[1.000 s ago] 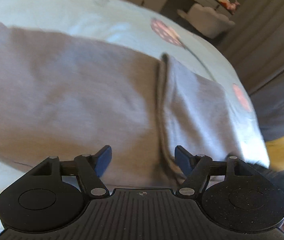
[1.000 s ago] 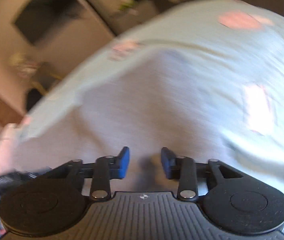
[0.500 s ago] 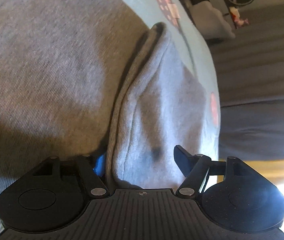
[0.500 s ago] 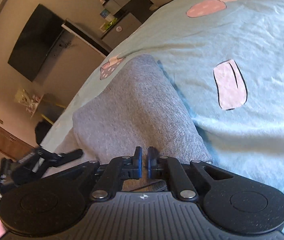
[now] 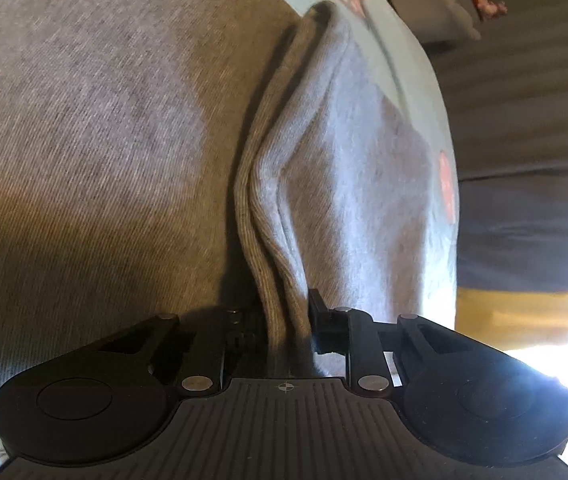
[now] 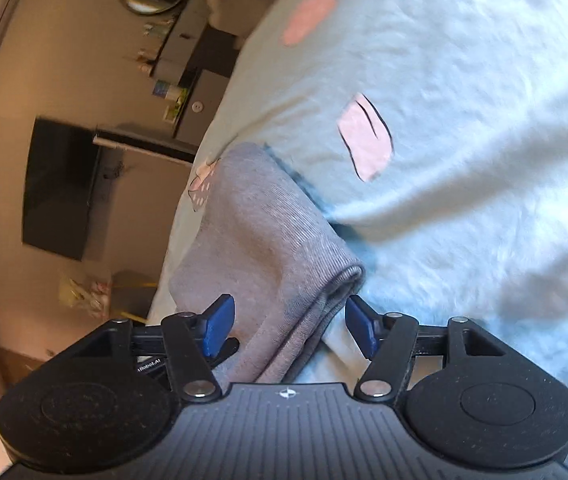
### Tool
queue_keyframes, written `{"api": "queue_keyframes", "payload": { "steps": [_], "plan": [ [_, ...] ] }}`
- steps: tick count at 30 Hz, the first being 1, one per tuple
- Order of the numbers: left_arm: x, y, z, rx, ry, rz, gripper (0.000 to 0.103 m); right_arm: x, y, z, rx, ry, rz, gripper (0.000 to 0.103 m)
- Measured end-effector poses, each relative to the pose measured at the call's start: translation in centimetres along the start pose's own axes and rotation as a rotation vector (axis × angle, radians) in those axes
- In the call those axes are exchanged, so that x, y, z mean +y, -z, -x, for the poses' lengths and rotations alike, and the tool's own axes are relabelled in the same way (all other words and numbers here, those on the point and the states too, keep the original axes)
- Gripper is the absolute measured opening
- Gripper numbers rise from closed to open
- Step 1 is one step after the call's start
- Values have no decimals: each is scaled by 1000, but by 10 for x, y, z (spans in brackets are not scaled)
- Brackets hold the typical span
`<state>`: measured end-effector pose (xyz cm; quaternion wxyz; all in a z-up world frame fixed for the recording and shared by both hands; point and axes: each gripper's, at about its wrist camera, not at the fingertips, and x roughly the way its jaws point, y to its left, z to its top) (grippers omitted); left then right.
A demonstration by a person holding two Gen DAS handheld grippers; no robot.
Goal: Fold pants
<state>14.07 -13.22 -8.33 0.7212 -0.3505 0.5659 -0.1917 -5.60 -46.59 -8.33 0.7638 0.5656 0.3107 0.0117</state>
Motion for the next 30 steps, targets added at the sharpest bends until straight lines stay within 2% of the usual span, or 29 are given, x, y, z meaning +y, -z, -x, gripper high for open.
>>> {"api": "queue_keyframes", "payload": {
  "steps": [3,5,7,14,16,17,18,19,20,21,23,26,28,30],
  "plan": [
    [-5,-1,0,-1,-5,-1,17,-8,-2,-13,10,-82,-97,61],
    [-11,0,5,-22,2,-35,15,-6,-2,-21,29,-99,-121,61],
    [-18,5,17,-50,27,-59,14,-6,-2,-28,48,-114,-123,61],
    [-44,4,52,-128,124,-91,14,-3,-6,-36,-2,-206,-185,62],
    [-47,3,60,-152,114,-113,14,1,-7,-38,-24,-181,-177,61],
    [-47,3,65,-166,102,-132,14,3,-7,-38,-54,-145,-165,55],
    [-46,4,69,-178,82,-158,14,5,-6,-37,-68,-109,-144,41],
    [-45,4,71,-185,66,-170,14,8,-5,-37,-74,-72,-121,34],
    [-41,4,73,-187,57,-173,14,11,-4,-40,-72,-33,-99,21],
    [-36,4,72,-183,45,-175,14,12,-3,-43,-63,12,-79,16],
    [-23,9,70,-166,4,-181,14,13,-1,-50,-40,72,-76,14],
    [-13,16,61,-157,-66,-199,14,21,1,-50,4,107,-29,13],
    [-2,14,62,-160,-66,-175,14,28,4,-51,30,130,25,13],
    [5,11,64,-173,-76,-155,14,32,6,-56,60,147,67,19]
  ]
}}
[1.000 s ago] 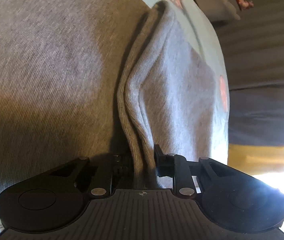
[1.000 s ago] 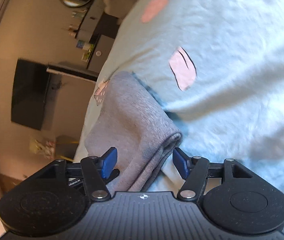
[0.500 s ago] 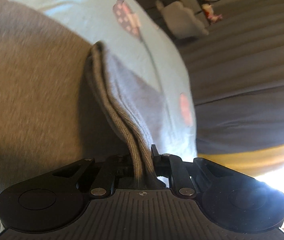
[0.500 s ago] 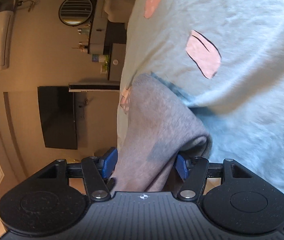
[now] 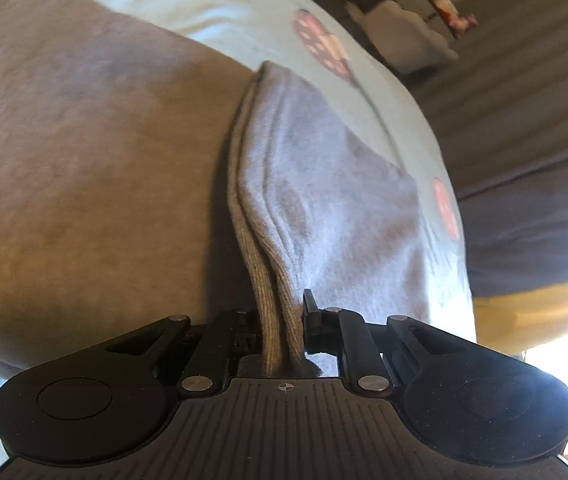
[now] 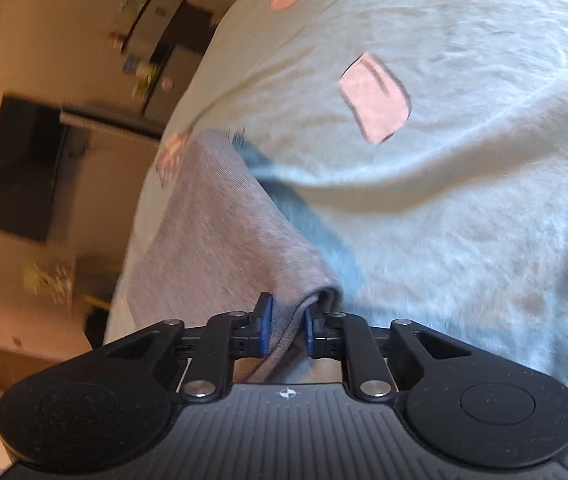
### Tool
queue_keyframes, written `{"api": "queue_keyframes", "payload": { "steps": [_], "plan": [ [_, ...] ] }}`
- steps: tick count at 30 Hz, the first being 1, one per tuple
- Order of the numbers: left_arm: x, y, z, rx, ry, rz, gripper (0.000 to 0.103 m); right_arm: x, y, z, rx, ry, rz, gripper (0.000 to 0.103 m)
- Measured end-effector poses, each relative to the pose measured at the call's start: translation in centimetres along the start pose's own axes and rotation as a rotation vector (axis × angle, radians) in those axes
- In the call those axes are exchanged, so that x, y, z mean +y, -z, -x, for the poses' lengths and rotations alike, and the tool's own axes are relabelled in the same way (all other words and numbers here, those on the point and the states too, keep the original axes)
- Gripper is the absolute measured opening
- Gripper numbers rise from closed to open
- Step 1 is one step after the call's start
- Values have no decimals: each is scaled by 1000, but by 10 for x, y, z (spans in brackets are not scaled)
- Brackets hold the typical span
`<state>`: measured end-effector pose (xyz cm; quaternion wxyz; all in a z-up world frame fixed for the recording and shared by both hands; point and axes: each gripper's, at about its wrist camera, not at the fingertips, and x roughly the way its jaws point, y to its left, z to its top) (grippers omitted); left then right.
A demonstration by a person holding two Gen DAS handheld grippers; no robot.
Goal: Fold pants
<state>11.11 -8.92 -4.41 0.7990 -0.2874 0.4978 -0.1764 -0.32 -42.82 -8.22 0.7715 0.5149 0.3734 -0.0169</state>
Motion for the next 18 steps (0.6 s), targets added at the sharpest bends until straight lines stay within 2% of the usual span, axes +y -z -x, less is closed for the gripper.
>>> {"api": "queue_keyframes", "payload": {
  "steps": [3,7,12,13,14,18],
  "plan": [
    [2,-5,6,-30,-34,-22,14,7,1,-2,30,-17,60,28],
    [3,-8,17,-55,-44,-66,14,26,-5,15,55,-74,193,30],
    [7,-3,12,-16,-65,-95,19,44,-20,42,-38,-60,302,30],
    [9,-3,10,-12,-73,-94,24,46,-22,44,-56,-56,321,30],
    [11,-3,10,-17,-77,-89,28,50,-24,42,-72,-40,350,29],
    [5,-14,6,-59,-119,-98,41,67,-22,11,-63,48,497,14]
  ]
}}
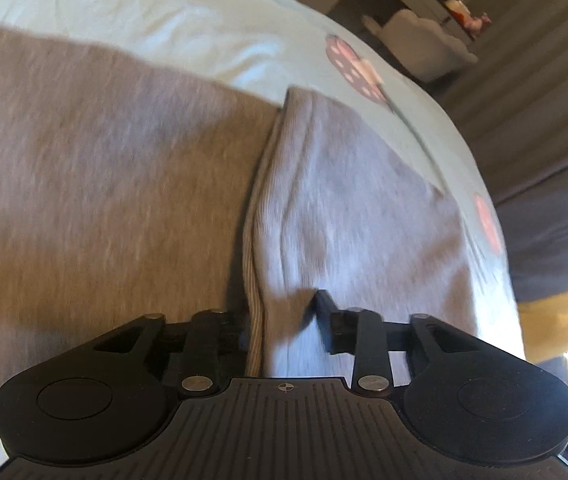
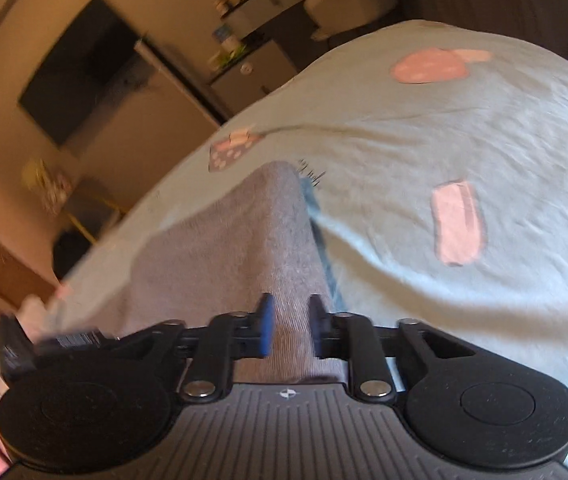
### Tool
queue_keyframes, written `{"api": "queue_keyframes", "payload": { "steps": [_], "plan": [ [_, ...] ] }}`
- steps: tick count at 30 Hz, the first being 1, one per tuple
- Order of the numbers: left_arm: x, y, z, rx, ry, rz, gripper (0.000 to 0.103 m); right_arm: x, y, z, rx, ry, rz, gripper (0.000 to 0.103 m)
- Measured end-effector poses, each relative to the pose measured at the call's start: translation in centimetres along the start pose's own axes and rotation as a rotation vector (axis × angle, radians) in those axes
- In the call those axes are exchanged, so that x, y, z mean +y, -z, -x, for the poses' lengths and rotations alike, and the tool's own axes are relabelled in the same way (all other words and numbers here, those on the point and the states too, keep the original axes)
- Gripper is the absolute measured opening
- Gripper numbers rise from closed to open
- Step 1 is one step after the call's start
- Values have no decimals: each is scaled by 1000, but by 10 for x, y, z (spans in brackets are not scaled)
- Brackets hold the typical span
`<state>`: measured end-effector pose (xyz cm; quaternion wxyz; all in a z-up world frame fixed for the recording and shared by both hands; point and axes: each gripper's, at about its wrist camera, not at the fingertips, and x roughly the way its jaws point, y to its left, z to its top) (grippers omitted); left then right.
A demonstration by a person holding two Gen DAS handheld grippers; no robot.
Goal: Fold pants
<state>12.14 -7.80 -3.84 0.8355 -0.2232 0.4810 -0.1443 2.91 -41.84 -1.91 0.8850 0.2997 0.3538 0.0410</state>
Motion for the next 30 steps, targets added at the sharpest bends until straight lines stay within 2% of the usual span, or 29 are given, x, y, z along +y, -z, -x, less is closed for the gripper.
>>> {"api": "queue_keyframes", "payload": {
  "steps": [4,10,12,15,17,18,19,20,22,24,28,30],
  "plan": [
    [-9,-24,-11,-44,-46,-35,51,16,-8,-44,36,69,126,13],
    [0,-49,-34,-7,6,-6,70,30,-31,-91,23,131,205,13],
    [-3,-53,-40,-8,6,-6,70,32,-37,-110,23,159,211,13],
    [-5,-55,-43,-15,7,-29,59,23,-39,-126,43,159,171,13],
    [-7,-52,-41,-17,-7,-57,43,17,-39,-122,44,139,127,13],
    [-7,-50,-39,-15,-7,-69,38,16,-37,-116,51,136,119,13],
    [-6,-49,-37,-11,3,-72,28,16,-34,-108,57,128,114,13],
    [-6,-47,-35,-6,17,-66,22,16,-30,-101,56,116,112,14],
    [-7,-46,-29,-19,38,-54,20,15,-19,-82,48,96,98,15],
    [-10,-44,-22,-37,50,-51,18,11,-9,-62,29,75,69,20],
    [-4,-46,2,-51,116,18,17,14,-2,-38,14,49,51,20],
    [-5,-47,15,-77,65,-26,17,20,-1,-33,5,47,77,25]
  ]
}}
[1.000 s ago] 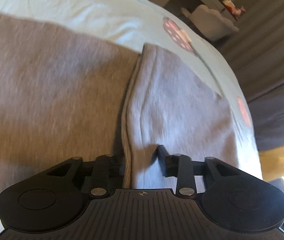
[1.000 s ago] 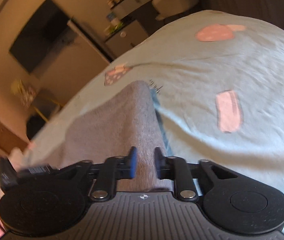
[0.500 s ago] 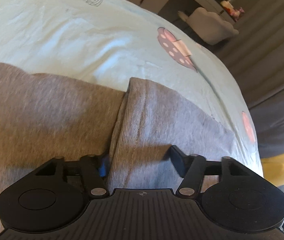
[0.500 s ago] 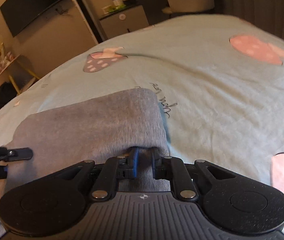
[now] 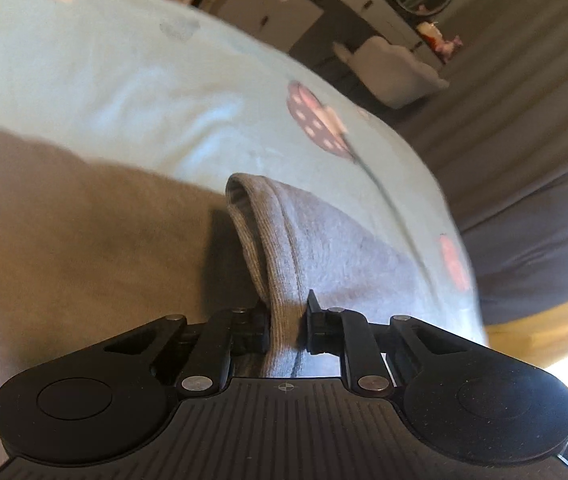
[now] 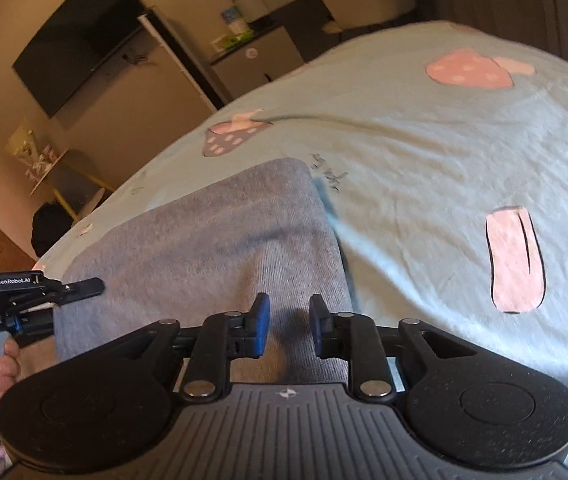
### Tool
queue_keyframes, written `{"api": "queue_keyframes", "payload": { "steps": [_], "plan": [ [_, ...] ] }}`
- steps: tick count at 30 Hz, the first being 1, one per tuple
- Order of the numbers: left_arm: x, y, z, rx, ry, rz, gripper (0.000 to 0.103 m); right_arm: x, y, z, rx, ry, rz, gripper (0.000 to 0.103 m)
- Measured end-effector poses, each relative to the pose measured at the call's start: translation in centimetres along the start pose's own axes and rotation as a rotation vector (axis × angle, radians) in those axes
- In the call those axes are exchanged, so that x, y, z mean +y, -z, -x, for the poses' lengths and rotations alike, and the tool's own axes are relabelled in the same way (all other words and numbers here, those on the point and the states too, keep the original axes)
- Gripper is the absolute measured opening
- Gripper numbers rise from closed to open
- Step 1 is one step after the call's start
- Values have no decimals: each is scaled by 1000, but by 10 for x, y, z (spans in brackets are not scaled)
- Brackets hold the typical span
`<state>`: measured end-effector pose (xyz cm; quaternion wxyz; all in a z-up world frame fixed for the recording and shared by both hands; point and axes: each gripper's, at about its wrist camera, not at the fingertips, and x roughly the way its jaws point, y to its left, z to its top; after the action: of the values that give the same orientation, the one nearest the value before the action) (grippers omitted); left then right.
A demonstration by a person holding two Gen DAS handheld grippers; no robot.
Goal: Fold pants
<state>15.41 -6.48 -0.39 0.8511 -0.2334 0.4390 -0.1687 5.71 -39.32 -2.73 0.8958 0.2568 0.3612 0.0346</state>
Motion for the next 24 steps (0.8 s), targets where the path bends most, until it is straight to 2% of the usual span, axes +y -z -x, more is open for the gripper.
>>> {"api": "queue_keyframes", "payload": {
  "steps": [3,5,6,7,8,10,12,14,17,18,19,20,22,24],
  "plan": [
    [8,2,7,-17,-120,-11,20,8,3,-5,23,3,29,26],
    [18,7,12,-33,-181,19,32,11,7,-9,44,20,30,27],
    [21,11,18,-37,-177,35,36,12,8,-9,45,25,32,27],
    [25,17,23,-25,-145,59,49,14,10,-7,38,24,38,27],
    [29,24,26,-3,-110,80,57,15,10,-4,31,17,43,27],
    [33,43,29,39,-71,91,58,14,11,2,23,5,31,27],
    [36,60,26,92,-77,88,60,13,14,6,19,-2,15,29],
    [42,74,19,132,-37,130,59,12,16,8,19,-2,5,29],
    [42,80,13,127,17,175,57,14,19,11,8,-1,-3,30],
    [43,80,10,133,25,202,53,16,19,12,5,-4,-4,31],
    [44,80,7,139,32,227,38,17,19,13,5,-6,-5,31],
    [46,80,3,152,41,250,28,19,20,15,0,-8,-6,31],
    [46,82,1,160,41,269,23,23,22,19,-2,-9,-1,32],
    [41,79,4,156,19,239,17,29,23,23,-14,-13,19,31]
  ]
}}
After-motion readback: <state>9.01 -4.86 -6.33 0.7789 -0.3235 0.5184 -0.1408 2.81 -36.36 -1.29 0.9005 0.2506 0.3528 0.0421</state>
